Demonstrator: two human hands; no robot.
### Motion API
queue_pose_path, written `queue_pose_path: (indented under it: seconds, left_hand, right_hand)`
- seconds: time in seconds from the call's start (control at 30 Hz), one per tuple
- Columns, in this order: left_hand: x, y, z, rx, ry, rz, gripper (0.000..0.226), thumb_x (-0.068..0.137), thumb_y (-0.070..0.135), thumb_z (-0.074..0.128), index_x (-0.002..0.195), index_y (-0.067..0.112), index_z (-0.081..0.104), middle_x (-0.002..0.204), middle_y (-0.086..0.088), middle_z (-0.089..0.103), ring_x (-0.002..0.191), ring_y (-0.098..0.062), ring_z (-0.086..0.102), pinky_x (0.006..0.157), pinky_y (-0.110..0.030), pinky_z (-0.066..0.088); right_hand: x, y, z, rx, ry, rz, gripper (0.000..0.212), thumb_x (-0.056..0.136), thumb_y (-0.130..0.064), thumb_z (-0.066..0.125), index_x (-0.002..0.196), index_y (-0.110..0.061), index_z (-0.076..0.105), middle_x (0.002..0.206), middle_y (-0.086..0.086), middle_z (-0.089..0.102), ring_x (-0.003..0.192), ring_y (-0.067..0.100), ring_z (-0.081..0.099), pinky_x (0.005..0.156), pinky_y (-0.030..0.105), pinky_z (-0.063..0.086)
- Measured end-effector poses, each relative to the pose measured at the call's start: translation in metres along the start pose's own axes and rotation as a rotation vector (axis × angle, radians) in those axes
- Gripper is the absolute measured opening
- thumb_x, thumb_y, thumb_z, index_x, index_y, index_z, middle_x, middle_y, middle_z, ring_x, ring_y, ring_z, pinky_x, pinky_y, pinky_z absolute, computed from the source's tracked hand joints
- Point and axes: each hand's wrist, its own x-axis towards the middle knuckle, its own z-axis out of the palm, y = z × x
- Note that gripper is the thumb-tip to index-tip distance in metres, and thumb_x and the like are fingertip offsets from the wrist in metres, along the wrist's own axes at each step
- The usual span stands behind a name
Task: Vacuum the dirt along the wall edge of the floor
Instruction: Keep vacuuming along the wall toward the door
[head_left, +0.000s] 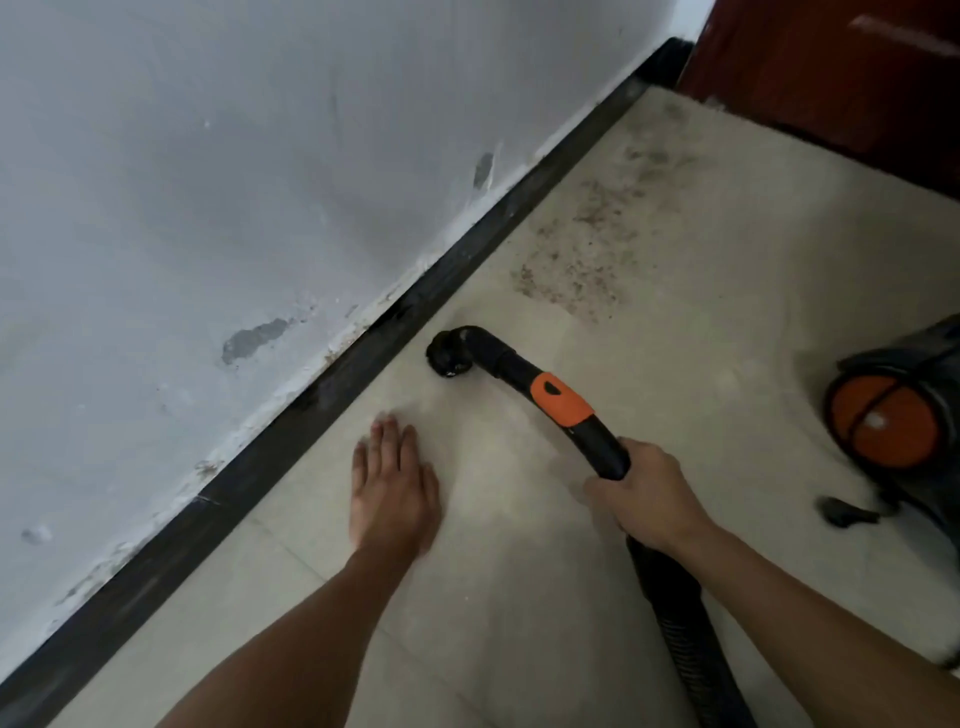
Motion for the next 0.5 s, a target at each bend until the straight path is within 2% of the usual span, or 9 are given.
queue_pose_path:
  seconds: [0.1, 0.23, 0.3, 0.4, 0.5]
  left_hand:
    - [0.000, 0.000, -0.001, 0.017, -0.006, 0.001, 0.065, 0.096, 0.039, 0.013, 0.151, 0.007, 0.028, 0.162, -0.015, 0.011, 0.150, -0.025, 0.001, 0.122, -0.040, -0.001]
    - [0.001, 0.003, 0.001, 0.059, -0.019, -0.016, 0.067, 0.095, 0.038, 0.014, 0.148, 0.003, 0.033, 0.160, -0.019, 0.016, 0.149, -0.029, 0.007, 0.121, -0.044, 0.003]
    - [0.006, 0.005, 0.000, 0.082, -0.034, -0.006, 0.068, 0.094, 0.038, 0.012, 0.145, 0.001, 0.037, 0.157, -0.023, 0.022, 0.148, -0.034, 0.013, 0.120, -0.047, 0.009]
    - [0.026, 0.020, -0.005, 0.077, -0.064, 0.041, 0.066, 0.095, 0.037, 0.013, 0.145, 0.001, 0.037, 0.155, -0.024, 0.025, 0.146, -0.037, 0.018, 0.120, -0.047, 0.011]
    - [0.057, 0.047, -0.006, 0.006, -0.073, 0.033, 0.058, 0.099, 0.035, 0.025, 0.147, 0.003, 0.031, 0.156, -0.022, 0.024, 0.146, -0.036, 0.018, 0.120, -0.044, 0.012]
  right_hand:
    - [-0.019, 0.037, -0.036, 0.017, 0.131, 0.093, 0.014, 0.076, -0.012, 0.073, 0.074, -0.015, 0.060, 0.062, 0.007, 0.061, 0.049, 0.018, 0.055, 0.046, 0.024, 0.042]
    - [-0.044, 0.096, -0.077, 0.024, 0.302, 0.253, 0.014, 0.077, -0.011, 0.074, 0.076, -0.007, 0.061, 0.062, 0.014, 0.064, 0.054, 0.027, 0.059, 0.050, 0.030, 0.044]
    - [-0.047, 0.117, -0.089, 0.037, 0.355, 0.311, 0.015, 0.078, -0.011, 0.073, 0.075, -0.004, 0.060, 0.063, 0.016, 0.064, 0.056, 0.030, 0.061, 0.051, 0.032, 0.046]
    - [-0.030, 0.129, -0.100, 0.075, 0.418, 0.327, 0.017, 0.080, -0.010, 0.073, 0.073, -0.002, 0.059, 0.061, 0.016, 0.062, 0.054, 0.028, 0.058, 0.049, 0.030, 0.045]
    - [0.001, 0.121, -0.103, 0.131, 0.449, 0.311, 0.015, 0.081, -0.009, 0.071, 0.072, -0.004, 0.060, 0.059, 0.015, 0.060, 0.051, 0.026, 0.056, 0.047, 0.028, 0.043]
